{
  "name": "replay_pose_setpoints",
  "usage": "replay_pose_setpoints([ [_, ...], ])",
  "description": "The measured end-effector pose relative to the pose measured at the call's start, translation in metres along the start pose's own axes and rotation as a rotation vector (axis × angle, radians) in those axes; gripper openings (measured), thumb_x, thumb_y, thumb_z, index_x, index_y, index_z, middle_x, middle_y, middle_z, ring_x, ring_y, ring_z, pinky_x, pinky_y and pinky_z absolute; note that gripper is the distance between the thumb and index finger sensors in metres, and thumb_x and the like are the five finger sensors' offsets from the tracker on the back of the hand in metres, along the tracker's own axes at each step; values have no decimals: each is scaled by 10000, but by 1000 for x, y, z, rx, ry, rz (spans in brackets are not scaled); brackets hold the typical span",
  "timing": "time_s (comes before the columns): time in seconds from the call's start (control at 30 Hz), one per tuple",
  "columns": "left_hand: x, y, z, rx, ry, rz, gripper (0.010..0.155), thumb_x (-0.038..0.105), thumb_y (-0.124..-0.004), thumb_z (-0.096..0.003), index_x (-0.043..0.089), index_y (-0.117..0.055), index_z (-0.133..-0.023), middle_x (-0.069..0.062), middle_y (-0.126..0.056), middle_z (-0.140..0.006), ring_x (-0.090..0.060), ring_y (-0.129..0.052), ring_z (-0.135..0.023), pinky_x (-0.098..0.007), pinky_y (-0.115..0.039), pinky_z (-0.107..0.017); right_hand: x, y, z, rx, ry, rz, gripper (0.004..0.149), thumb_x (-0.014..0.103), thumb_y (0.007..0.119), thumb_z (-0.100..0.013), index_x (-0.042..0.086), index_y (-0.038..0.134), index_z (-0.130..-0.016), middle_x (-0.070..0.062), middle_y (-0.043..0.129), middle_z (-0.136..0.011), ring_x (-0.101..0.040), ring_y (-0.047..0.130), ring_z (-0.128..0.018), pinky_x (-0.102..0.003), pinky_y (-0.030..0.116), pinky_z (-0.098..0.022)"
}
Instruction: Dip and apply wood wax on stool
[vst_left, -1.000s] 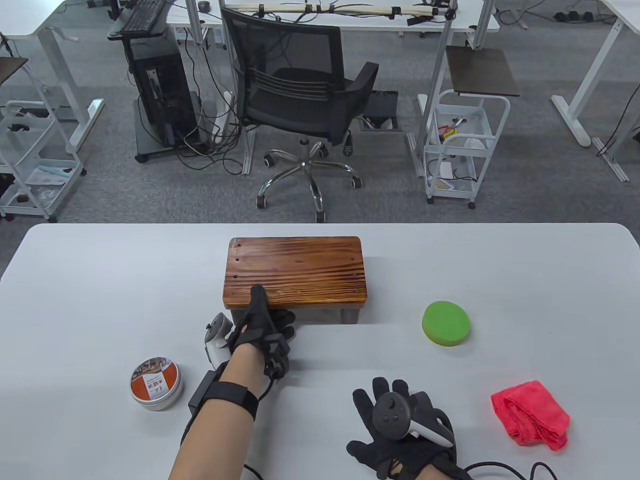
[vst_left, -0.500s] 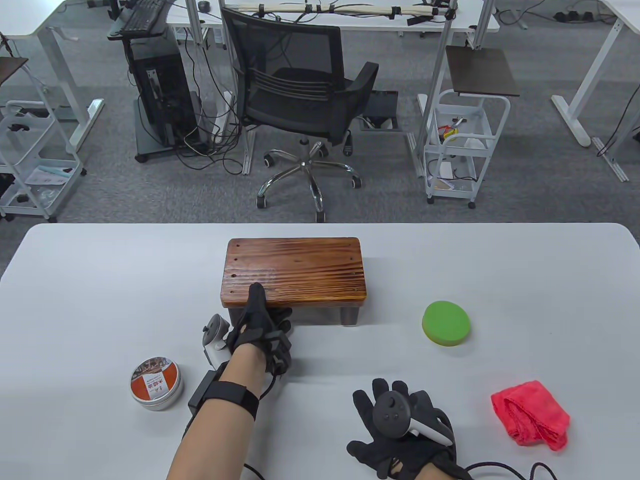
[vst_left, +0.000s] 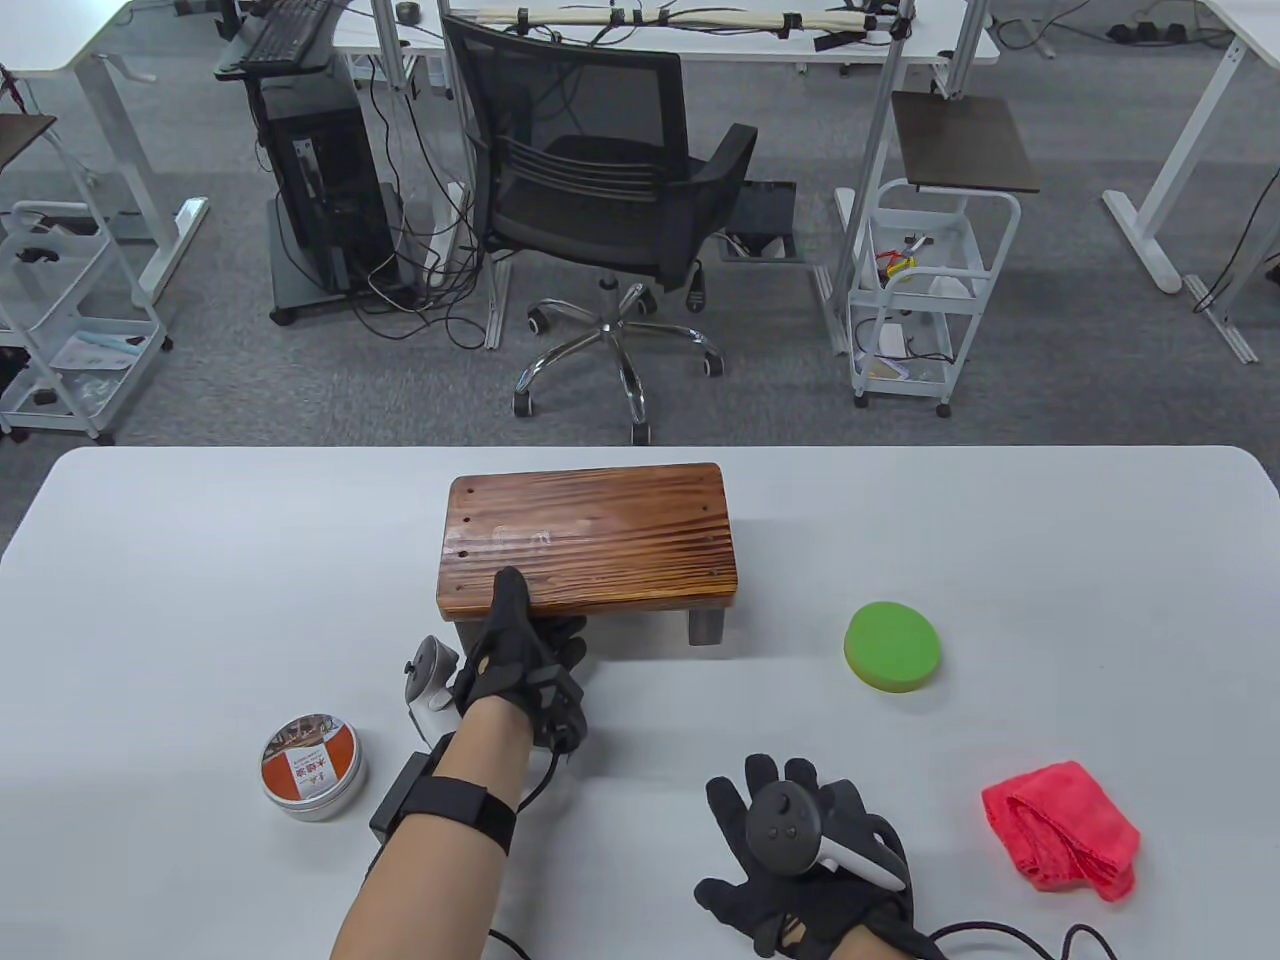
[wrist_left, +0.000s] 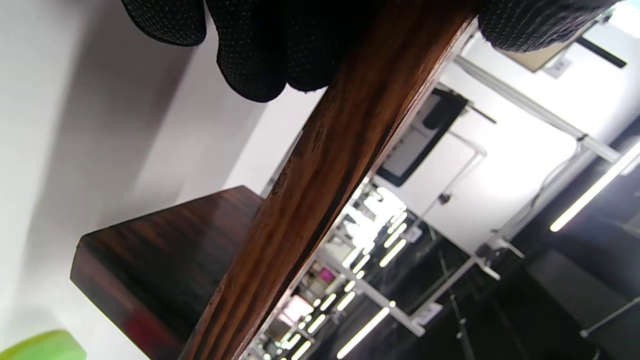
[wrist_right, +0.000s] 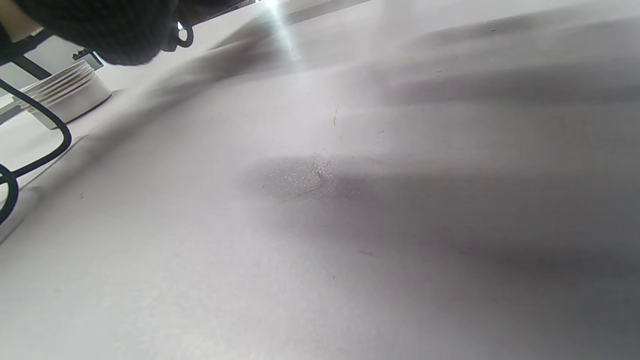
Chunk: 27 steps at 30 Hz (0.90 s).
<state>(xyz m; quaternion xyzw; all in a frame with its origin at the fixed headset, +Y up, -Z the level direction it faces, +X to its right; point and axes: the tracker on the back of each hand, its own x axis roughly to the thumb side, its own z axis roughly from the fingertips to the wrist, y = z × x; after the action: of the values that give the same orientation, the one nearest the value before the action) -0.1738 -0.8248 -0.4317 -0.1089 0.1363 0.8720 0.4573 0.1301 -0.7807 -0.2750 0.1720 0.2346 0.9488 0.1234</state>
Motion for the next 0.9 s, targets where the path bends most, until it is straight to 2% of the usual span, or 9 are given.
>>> replay_pose_setpoints([
  [0.43,-3,-28,52,-63,-30,-39,759,756,-695,-512,218,-654,-1046,0,-789,-897,-246,-742,-984,-592,-575,-778,10,-1,7,-42,-33,47,942,729,700,-460,298,180,-1116,-156,9,-1146,-530,22,-992,-770,180,-646],
  [0.67,-16,-34,77,-79,-34,-46,758,753,-697,-512,218,-649,-1047,1,-784,-899,-245,-735,-988,-592,-575,-778,16,-2,13,-65,-66,63,940,730,701,-458,297,186,-1115,-156,20,-1148,-532,34,-994,-770,189,-647],
  [0.9,-29,-32,90,-75,-39,-55,759,749,-701,-512,214,-647,-1047,0,-779,-898,-251,-729,-989,-594,-572,-776,18,-2,15,-68,-80,69,938,729,704,-455,293,202,-1116,-156,42,-1153,-531,61,-1000,-767,211,-652],
])
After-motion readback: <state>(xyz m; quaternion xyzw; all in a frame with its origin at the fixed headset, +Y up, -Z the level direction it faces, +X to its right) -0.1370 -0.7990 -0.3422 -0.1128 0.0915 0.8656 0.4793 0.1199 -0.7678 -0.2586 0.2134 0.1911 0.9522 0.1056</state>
